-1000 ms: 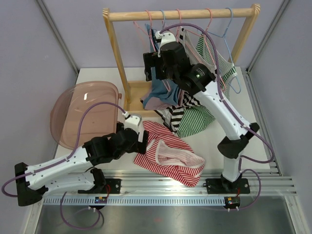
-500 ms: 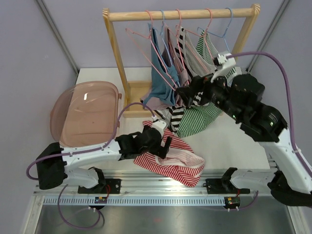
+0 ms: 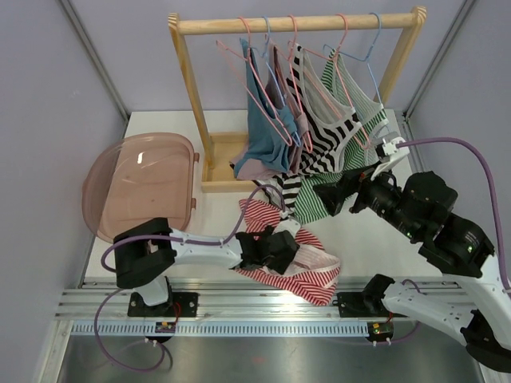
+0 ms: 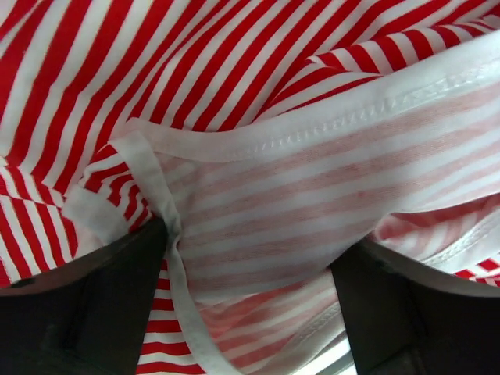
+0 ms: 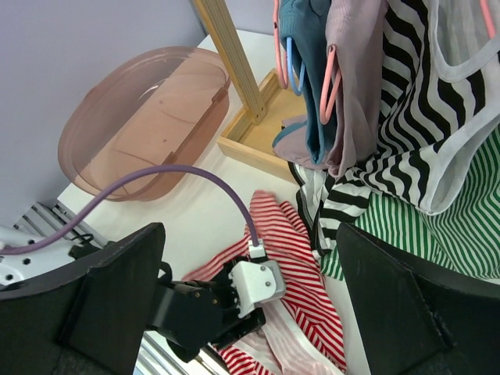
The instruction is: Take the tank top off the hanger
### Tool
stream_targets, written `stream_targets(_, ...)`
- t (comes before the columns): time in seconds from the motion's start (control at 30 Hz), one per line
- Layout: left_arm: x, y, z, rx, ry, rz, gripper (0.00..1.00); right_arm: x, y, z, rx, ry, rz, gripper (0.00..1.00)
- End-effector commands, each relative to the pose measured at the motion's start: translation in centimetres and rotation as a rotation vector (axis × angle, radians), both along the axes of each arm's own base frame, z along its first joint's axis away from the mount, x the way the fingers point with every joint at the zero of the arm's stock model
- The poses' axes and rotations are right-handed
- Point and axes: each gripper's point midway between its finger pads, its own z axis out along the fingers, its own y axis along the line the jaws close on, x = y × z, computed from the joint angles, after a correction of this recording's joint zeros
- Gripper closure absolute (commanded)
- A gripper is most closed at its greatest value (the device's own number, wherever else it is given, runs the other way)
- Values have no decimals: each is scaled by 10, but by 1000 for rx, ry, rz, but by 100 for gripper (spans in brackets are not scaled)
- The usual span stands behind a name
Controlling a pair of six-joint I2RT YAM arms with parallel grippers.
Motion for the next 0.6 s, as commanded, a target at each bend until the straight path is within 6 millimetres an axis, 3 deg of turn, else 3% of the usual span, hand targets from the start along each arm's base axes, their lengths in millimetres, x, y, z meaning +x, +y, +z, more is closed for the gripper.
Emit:
stream_targets(0.0, -16, -6, -25, 42, 45, 26, 53, -7, -4, 6, 26, -9, 6, 1)
stream_targets(0.1, -20, -3, -25, 75, 26, 50, 95, -11, -10, 7, 28, -17, 0, 0)
stream_targets(0.13, -20, -1, -20, 83, 22, 69, 100, -13, -12, 9, 34, -26, -1, 0)
stream_targets(0.27, -8, 11, 17, 59, -50, 145, 100, -13, -17, 9, 28, -37, -16, 0)
stream_targets(0.37, 12, 29, 65, 34, -170, 245, 100, -10, -20, 9, 12, -45, -34, 0)
stream_targets(0.4, 16, 33, 89, -16, -195, 272, 100, -7, -23, 8, 9, -46, -53, 1)
stream_targets(0.43, 18, 45, 98, 3, -216, 289, 100, -6, -24, 7, 0, -47, -65, 1)
stream_targets(0.57, 30, 69, 164, -76, -318, 362, 100, 1, -29, 6, -4, -46, -117, 1)
